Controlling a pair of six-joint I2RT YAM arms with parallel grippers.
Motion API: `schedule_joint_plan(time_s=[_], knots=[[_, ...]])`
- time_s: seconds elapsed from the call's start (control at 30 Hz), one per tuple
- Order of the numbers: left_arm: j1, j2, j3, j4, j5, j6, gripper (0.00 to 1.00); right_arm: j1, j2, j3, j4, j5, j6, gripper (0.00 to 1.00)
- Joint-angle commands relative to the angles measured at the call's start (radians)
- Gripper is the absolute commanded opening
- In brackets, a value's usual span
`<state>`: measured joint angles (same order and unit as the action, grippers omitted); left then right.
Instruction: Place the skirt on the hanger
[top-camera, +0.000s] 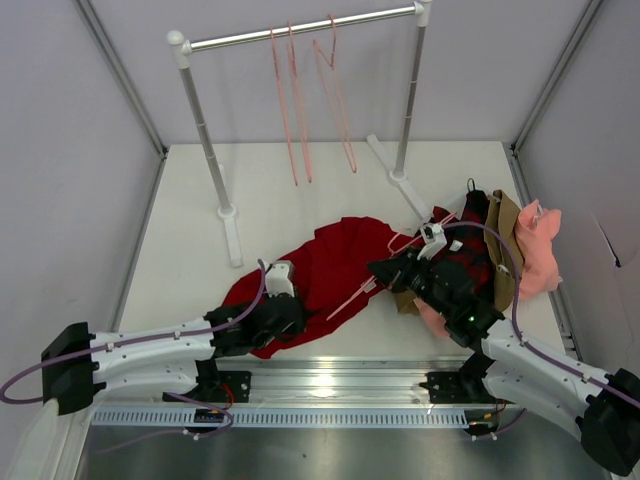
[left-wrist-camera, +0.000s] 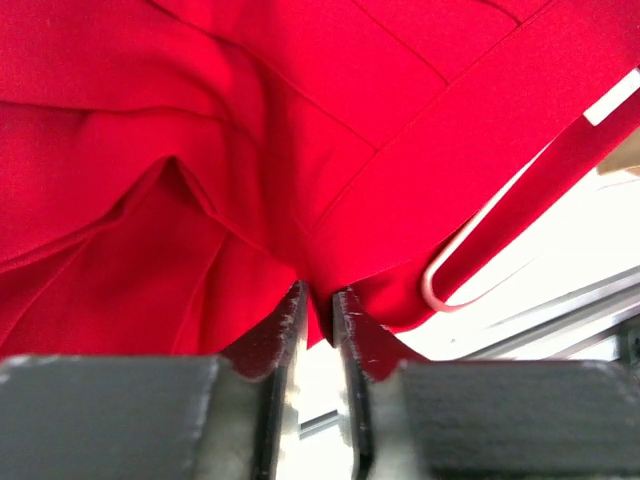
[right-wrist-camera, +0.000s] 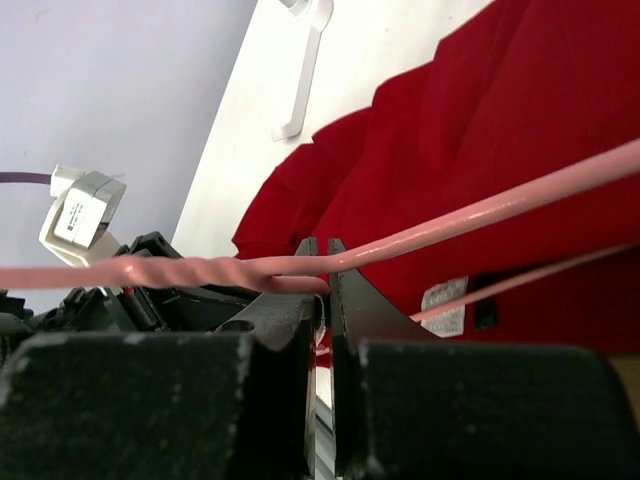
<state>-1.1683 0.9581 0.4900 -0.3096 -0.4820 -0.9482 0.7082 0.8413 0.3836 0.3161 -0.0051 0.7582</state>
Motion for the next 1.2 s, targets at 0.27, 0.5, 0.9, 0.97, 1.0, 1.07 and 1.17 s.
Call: schedule_joint_plan(time_s=[0.27, 0.5, 0.9, 0.97, 1.0, 1.07, 1.17], knots=[[0.006, 0.002, 0.12, -0.112, 0.051, 0.11, 0.59, -0.052, -0.073, -0.074, -0.097, 0.017, -0.076, 0.0], [-0.037, 0.117, 0.284, -0.196, 0.023, 0.193, 0.68, -0.07, -0.099, -0.101, -0.092, 0.04, -0.05, 0.0], [-0.071, 0.228, 0.438, 0.016, 0.039, 0.383, 0.67, -0.075, -0.139, -0.169, -0.065, 0.096, 0.021, 0.0], [-0.026, 0.237, 0.426, 0.102, 0.101, 0.41, 0.68, -0.073, -0.142, -0.149, -0.09, 0.102, 0.024, 0.0], [-0.007, 0.26, 0.427, 0.119, 0.177, 0.439, 0.68, -0.073, -0.146, -0.14, -0.121, 0.106, 0.026, 0.0], [0.013, 0.293, 0.458, 0.13, 0.197, 0.475, 0.68, -0.073, -0.169, -0.131, -0.146, 0.129, 0.033, 0.0], [0.035, 0.361, 0.501, 0.121, 0.239, 0.572, 0.68, -0.075, -0.208, -0.123, -0.166, 0.166, 0.041, 0.0]])
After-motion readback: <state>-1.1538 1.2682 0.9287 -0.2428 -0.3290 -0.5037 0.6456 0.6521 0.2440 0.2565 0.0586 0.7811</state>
